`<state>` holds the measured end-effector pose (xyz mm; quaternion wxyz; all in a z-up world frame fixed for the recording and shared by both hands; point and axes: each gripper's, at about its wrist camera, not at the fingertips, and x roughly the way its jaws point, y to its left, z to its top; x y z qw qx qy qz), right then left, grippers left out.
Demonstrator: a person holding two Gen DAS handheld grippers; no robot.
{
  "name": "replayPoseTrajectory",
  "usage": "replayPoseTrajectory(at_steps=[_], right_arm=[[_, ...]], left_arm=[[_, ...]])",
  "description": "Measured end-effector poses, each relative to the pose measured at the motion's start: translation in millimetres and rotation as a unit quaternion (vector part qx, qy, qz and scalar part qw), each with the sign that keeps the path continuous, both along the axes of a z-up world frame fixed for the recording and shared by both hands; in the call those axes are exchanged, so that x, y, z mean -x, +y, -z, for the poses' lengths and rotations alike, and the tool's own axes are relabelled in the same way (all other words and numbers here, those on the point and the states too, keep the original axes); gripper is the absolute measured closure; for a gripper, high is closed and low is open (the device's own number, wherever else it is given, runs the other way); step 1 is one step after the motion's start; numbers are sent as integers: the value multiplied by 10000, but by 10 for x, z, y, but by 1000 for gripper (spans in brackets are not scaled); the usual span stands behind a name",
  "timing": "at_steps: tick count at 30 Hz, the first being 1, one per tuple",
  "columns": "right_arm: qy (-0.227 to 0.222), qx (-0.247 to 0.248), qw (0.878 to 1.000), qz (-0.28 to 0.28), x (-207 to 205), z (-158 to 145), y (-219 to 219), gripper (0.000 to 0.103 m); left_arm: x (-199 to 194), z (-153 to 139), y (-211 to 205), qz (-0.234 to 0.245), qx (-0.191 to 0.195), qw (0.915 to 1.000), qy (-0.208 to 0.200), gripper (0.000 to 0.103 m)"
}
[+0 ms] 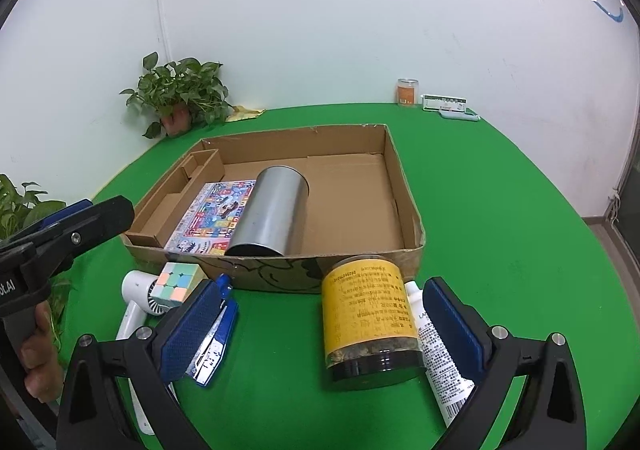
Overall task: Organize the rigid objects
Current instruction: 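Move the left tool toward the yellow-labelled canister, then grasp the yellow-labelled canister with the left tool and lift it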
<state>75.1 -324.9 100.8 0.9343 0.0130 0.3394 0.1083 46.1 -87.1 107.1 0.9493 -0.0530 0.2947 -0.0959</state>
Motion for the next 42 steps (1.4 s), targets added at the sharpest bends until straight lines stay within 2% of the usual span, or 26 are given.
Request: replayPoseTrajectory(at_steps=[5, 7, 9, 12, 16, 22, 23, 25, 27, 29, 30, 31, 33, 35, 38, 40, 42], right_arm=[[68, 34, 10000, -54, -49, 89, 13, 1], [133, -43, 9999, -84, -81, 148, -30, 1], [240, -206, 9994, -127, -113, 235, -114, 1], [585, -620, 9963, -91, -142, 442, -359, 4], [955, -956, 9908, -35, -152, 669, -567, 15], [983, -952, 9904, -196, -269, 783, -457, 21], [1035, -886, 9905, -172, -325, 809, -430, 23], [1123, -664, 9914, -115, -384, 847, -389, 38], [1120, -558, 9919, -228, -360, 831, -353, 41], [1062, -506, 9926, -312, -258, 784, -357, 51], [990, -469, 9935, -322, -194, 746, -366, 60], [951, -450, 9939, -344, -126, 711, -383, 65], [995, -473, 9930, -426, 8, 687, -425, 65], [1095, -538, 9913, -493, 86, 682, -432, 62], [1200, -705, 9883, -627, 146, 680, -439, 57], [1239, -958, 9858, -606, 124, 684, -478, 47], [1352, -1075, 9834, -556, 62, 712, -515, 46]], left_arm=[[-40, 64, -45, 60, 19, 9999, 117, 1], [-97, 126, -63, 230, 100, 9989, 400, 1], [-172, 252, -86, 576, 381, 9940, 853, 1], [-235, 443, -121, 842, 671, 9852, 1336, 1], [-308, 604, -201, 1006, 925, 9770, 1636, 1], [-432, 703, -330, 1144, 1141, 9668, 1978, 1], [-443, 702, -340, 1158, 1152, 9661, 2001, 1], [-446, 703, -356, 1200, 1163, 9645, 2043, 1], [-439, 721, -374, 1254, 1201, 9618, 2114, 1], [-435, 785, -405, 1373, 1315, 9536, 2334, 1], [-437, 817, -427, 1453, 1383, 9488, 2440, 1], [-430, 861, -457, 1578, 1502, 9410, 2591, 1], [-410, 932, -516, 1740, 1714, 9285, 2796, 1], [-404, 979, -586, 1841, 1788, 9221, 2895, 1], [-488, 1026, -631, 1706, 1747, 9227, 2982, 1], [-587, 1059, -624, 1625, 1774, 9210, 3064, 1], [-670, 1087, -610, 1532, 1712, 9227, 3095, 1]])
